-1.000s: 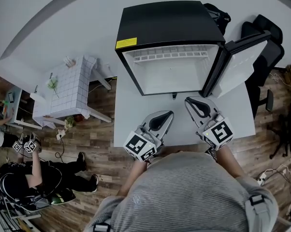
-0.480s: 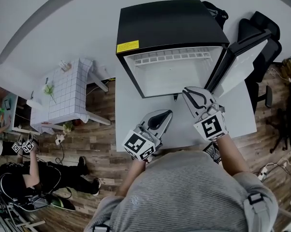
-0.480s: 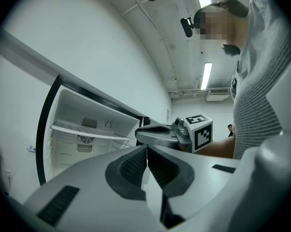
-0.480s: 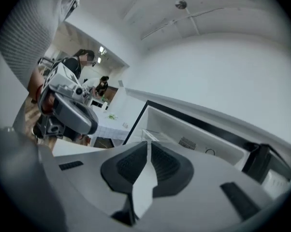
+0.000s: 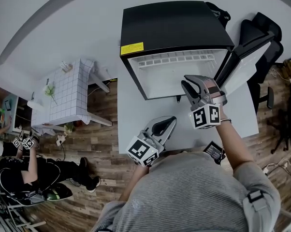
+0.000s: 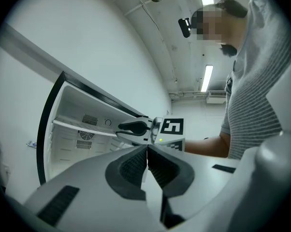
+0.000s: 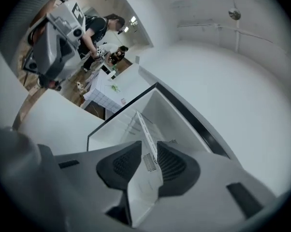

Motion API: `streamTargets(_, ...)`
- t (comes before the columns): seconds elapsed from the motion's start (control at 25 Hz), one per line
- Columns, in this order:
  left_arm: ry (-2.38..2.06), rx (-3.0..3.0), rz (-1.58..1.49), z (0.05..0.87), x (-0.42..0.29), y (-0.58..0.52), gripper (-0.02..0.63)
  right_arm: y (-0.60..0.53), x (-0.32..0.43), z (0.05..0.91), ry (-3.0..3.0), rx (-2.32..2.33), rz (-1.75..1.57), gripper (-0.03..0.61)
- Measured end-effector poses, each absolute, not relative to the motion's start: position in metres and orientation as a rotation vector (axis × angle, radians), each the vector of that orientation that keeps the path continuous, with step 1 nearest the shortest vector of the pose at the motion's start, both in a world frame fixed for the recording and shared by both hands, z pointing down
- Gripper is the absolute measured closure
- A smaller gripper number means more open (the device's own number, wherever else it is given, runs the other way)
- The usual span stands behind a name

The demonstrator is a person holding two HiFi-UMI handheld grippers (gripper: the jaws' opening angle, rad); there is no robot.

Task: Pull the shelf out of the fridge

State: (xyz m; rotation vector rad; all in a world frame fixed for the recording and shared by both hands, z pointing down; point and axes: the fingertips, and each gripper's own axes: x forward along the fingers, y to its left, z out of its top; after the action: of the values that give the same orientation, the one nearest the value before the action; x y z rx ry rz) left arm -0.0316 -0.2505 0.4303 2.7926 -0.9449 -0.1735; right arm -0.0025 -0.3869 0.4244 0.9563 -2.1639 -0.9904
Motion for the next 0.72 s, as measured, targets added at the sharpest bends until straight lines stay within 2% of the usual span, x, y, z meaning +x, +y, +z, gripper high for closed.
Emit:
streamTargets(0.12, -0.955, 2.790, -0.172, 0.432, -0.034, -0.248, 0.602, -0.404, -0.008, 0.430, -2.083, 0.939, -1.075, 0.479)
streamTargets(0.72, -1.006, 2.758, -0.163, 0.434, -0.051, -0.247, 0.601, -0.484, -0.022, 0.451, -1.535, 0.944, -1.343, 0.475)
